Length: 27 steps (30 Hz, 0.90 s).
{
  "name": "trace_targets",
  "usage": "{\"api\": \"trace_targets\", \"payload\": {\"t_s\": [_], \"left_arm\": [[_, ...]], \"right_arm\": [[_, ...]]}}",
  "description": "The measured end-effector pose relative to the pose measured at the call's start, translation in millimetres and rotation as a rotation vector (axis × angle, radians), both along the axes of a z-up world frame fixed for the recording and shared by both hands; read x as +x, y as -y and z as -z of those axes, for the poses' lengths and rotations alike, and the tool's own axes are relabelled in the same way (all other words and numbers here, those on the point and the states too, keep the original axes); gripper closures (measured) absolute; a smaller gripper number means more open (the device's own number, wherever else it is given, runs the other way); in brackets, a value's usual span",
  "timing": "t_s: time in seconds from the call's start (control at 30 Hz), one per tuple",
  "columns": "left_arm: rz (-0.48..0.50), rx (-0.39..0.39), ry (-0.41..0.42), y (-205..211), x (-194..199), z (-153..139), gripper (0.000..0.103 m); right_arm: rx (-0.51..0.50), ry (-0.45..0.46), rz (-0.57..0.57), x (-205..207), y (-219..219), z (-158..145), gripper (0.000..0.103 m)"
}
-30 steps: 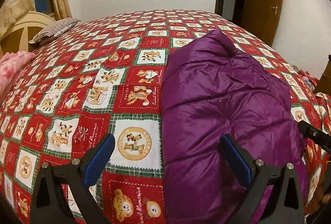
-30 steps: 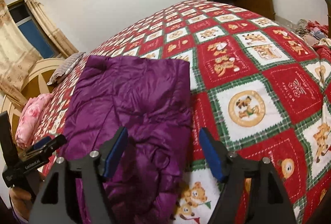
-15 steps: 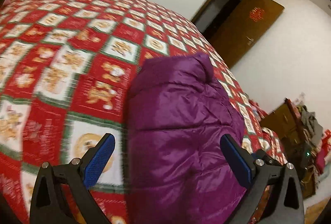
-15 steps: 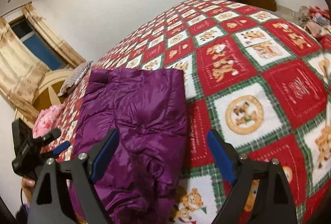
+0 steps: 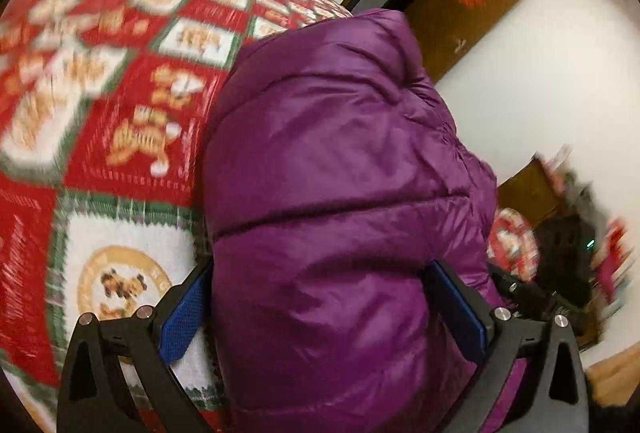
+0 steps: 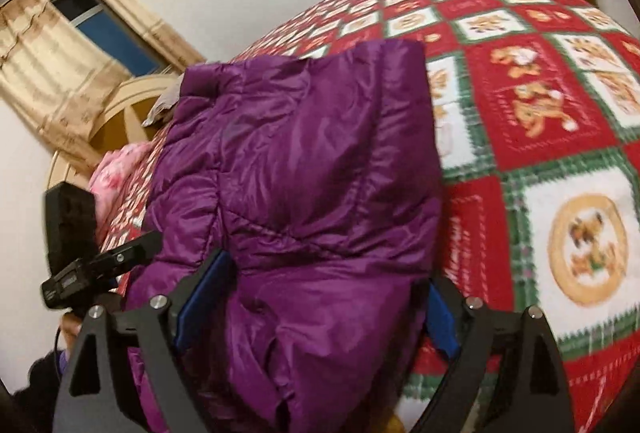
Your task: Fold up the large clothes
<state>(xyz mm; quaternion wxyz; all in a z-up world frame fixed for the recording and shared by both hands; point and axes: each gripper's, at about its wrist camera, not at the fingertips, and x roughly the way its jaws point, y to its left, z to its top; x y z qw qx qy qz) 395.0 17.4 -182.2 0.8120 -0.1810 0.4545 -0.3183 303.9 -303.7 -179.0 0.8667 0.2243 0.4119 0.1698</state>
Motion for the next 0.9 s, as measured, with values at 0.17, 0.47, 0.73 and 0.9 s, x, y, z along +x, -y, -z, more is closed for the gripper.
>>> {"api": "trace_targets", "payload": {"t_s": [0.17, 0.47, 0.73, 0.9], "left_arm": [[0.023, 0.049, 0.029, 14.8, 2.6, -3.3, 0.001], [-0.002, 0.158, 0.088, 37.7, -22.8, -18.5, 0.007], [-0.02, 0.225, 0.141, 44.0, -73.4, -36.2, 0.011], [-0.022, 0.217, 0.142, 44.1, -92.6, -44.0, 0.015]], "right_arm": [[-0.008, 0.0, -0.044, 16.7, -14.3, 4.4, 0.008], [0.058, -0.022, -0.071, 5.8, -25.9, 6.3, 0.042], [0.091, -0.017, -0.072, -33.4, -26.5, 0.4, 0.053], [0.109, -0.014, -0.061, -58.2, -22.0, -4.5, 0.056]]}}
